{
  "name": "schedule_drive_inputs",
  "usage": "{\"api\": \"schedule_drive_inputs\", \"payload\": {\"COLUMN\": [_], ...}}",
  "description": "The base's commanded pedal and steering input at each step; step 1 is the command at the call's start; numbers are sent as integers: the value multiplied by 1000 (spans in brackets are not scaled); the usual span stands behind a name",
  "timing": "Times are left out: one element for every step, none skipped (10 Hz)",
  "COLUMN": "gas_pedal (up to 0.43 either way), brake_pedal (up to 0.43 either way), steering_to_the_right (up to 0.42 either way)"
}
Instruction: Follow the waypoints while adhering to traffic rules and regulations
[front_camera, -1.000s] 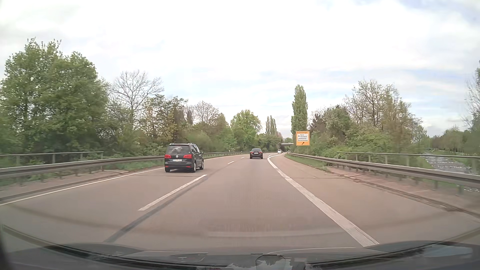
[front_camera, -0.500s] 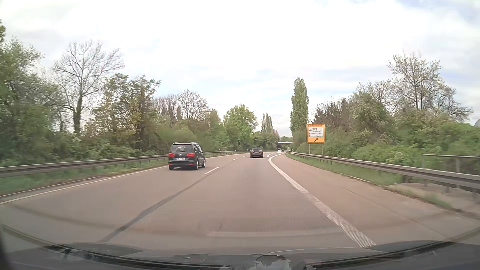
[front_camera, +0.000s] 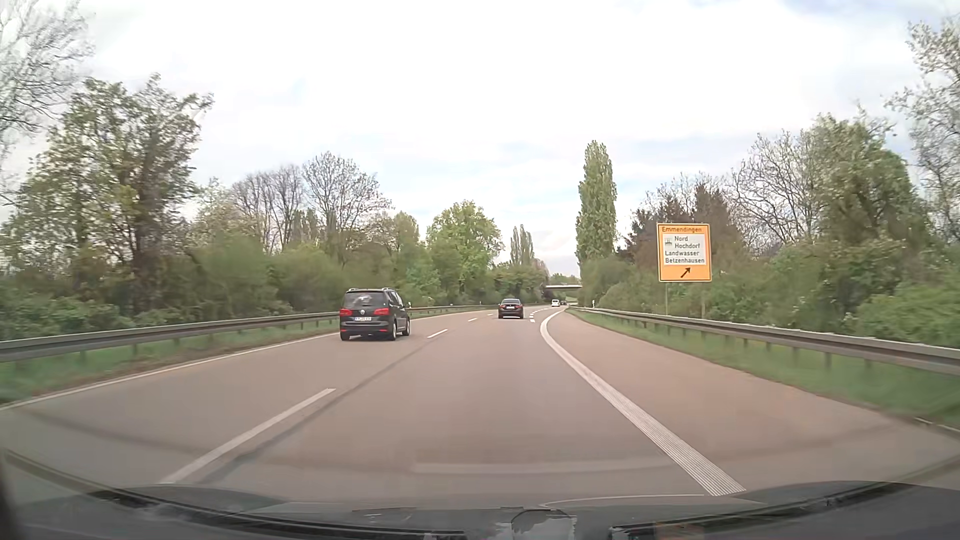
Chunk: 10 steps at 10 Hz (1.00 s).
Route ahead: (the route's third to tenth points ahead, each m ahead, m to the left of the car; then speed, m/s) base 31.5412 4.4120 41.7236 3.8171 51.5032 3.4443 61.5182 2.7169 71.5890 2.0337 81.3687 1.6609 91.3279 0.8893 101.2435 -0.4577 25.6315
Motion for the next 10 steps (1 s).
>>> {"api": "schedule_drive_inputs", "payload": {"gas_pedal": [87,79,79,79,79,79,79,79,67,47], "brake_pedal": [0,0,0,0,0,0,0,0,0,0], "steering_to_the_right": [11,11,11,11,12,12,12,12,12,12]}}
